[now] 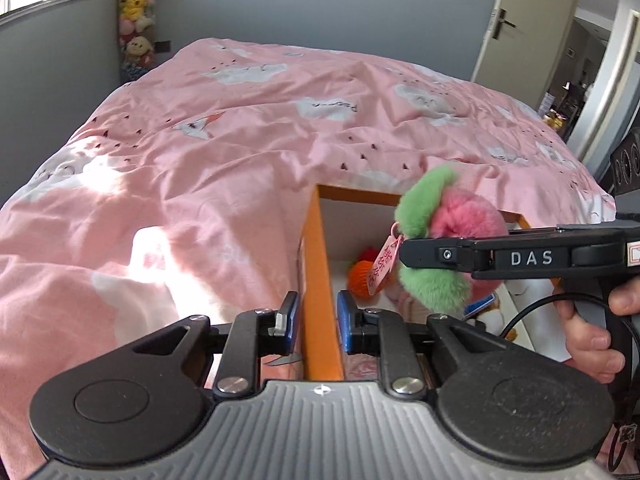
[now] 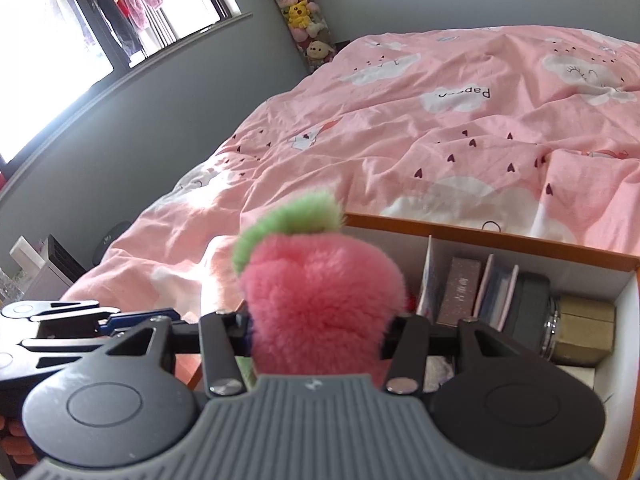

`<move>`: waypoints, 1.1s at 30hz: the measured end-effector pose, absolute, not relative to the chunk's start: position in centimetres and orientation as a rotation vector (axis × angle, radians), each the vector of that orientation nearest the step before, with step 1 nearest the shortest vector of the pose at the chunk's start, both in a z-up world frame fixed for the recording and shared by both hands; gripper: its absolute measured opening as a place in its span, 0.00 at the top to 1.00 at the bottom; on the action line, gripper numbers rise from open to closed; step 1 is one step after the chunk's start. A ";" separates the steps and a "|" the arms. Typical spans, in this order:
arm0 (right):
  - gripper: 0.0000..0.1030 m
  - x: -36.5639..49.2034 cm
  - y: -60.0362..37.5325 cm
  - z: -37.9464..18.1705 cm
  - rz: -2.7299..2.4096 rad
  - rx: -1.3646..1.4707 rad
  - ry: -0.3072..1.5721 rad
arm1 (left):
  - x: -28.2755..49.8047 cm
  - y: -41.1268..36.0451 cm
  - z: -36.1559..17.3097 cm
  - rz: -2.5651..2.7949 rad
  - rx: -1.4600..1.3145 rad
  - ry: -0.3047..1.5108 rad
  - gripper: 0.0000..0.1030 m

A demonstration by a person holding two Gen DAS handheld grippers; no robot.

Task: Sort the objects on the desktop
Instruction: 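Lower the fluffy ball into the box with the right tool while the left tool carries the pouch over it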

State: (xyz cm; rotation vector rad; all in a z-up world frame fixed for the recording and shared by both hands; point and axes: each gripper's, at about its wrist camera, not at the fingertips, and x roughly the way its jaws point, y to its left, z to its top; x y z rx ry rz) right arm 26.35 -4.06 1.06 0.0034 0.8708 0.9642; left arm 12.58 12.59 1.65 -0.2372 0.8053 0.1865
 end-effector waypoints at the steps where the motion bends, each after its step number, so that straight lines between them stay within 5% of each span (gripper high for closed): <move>1: 0.49 26.3 -3.6 0.8 0.966 -0.012 0.880 | 12.6 12.8 1.5 0.193 -0.245 0.813 0.79; 21: 0.46 27.6 0.4 -2.3 0.938 -0.088 0.975 | 12.7 12.8 0.1 0.169 -0.266 0.855 0.78; 33: 0.46 23.1 -5.8 1.6 0.810 -0.096 0.768 | 12.3 11.4 1.1 0.162 -0.226 0.814 0.76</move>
